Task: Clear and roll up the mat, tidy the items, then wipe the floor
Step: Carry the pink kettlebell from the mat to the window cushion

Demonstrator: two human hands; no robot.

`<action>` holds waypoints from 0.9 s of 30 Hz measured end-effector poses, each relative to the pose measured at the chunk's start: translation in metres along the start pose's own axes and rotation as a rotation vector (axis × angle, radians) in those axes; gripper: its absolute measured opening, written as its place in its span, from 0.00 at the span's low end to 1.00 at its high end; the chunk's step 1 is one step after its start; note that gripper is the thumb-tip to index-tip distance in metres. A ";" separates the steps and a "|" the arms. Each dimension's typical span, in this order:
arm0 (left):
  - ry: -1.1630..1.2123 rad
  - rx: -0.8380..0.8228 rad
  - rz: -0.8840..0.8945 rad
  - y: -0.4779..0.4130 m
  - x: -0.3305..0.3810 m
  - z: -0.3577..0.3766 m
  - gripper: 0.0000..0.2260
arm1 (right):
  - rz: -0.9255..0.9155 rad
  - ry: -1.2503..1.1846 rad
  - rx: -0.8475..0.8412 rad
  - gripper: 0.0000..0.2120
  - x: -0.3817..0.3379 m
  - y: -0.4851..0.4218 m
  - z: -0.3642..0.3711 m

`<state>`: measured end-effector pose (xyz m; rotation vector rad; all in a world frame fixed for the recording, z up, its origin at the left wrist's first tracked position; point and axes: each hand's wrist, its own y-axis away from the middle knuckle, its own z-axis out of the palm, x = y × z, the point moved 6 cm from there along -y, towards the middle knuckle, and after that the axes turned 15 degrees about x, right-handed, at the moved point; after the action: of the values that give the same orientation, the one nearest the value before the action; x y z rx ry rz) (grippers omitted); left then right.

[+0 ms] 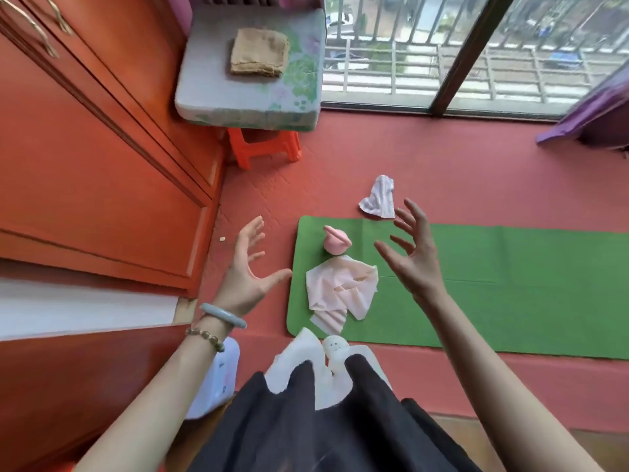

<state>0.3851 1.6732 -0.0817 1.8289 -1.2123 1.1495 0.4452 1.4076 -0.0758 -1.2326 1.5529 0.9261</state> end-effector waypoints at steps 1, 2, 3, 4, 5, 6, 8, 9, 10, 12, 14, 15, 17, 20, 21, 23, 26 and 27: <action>-0.012 -0.026 -0.001 -0.005 -0.008 0.005 0.41 | 0.007 0.016 0.003 0.37 0.008 0.000 0.003; -0.024 -0.043 0.000 -0.008 -0.015 0.010 0.41 | 0.019 0.028 0.005 0.37 0.018 -0.001 0.005; -0.038 -0.055 0.006 -0.012 -0.022 0.016 0.41 | 0.032 0.036 0.007 0.37 0.027 -0.003 0.008; -0.054 -0.068 0.012 -0.016 -0.030 0.023 0.41 | 0.045 0.043 0.008 0.37 0.038 -0.006 0.010; -0.068 -0.080 0.014 -0.020 -0.040 0.031 0.41 | 0.057 0.054 0.004 0.37 0.050 -0.009 0.014; -0.080 -0.086 0.012 -0.025 -0.051 0.039 0.42 | 0.067 0.068 -0.002 0.37 0.065 -0.014 0.018; -0.103 -0.094 0.022 -0.039 -0.079 0.059 0.42 | 0.073 0.099 -0.011 0.38 0.099 -0.026 0.028; -0.116 -0.108 0.034 -0.047 -0.096 0.072 0.42 | 0.065 0.115 -0.015 0.38 0.118 -0.033 0.034; -0.136 -0.124 0.047 -0.055 -0.114 0.086 0.42 | 0.054 0.129 -0.020 0.38 0.139 -0.041 0.041; -0.187 -0.150 0.072 -0.071 -0.155 0.116 0.42 | 0.036 0.148 -0.025 0.37 0.185 -0.054 0.055; -0.230 -0.162 0.092 -0.085 -0.200 0.145 0.42 | 0.040 0.156 -0.016 0.37 0.232 -0.064 0.069; -0.248 -0.167 0.104 -0.091 -0.223 0.158 0.42 | 0.048 0.161 -0.012 0.36 0.255 -0.067 0.077; -0.290 -0.187 0.119 -0.104 -0.268 0.183 0.42 | 0.062 0.169 -0.010 0.36 0.299 -0.073 0.092; -0.339 -0.205 0.138 -0.124 -0.323 0.215 0.41 | 0.045 0.174 -0.034 0.36 0.354 -0.085 0.118; -0.345 -0.211 0.146 -0.131 -0.338 0.226 0.41 | 0.035 0.176 -0.042 0.36 0.371 -0.090 0.126; -0.353 -0.225 0.180 -0.144 -0.364 0.246 0.41 | 0.016 0.184 -0.052 0.35 0.403 -0.099 0.140; -0.356 -0.237 0.207 -0.164 -0.401 0.275 0.41 | -0.028 0.209 -0.065 0.35 0.444 -0.117 0.159; -0.354 -0.243 0.211 -0.171 -0.413 0.285 0.41 | -0.047 0.216 -0.072 0.35 0.456 -0.125 0.164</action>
<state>0.5558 1.6378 -0.5824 1.7947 -1.7008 0.7590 0.5651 1.4035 -0.5619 -1.4539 1.6625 0.8474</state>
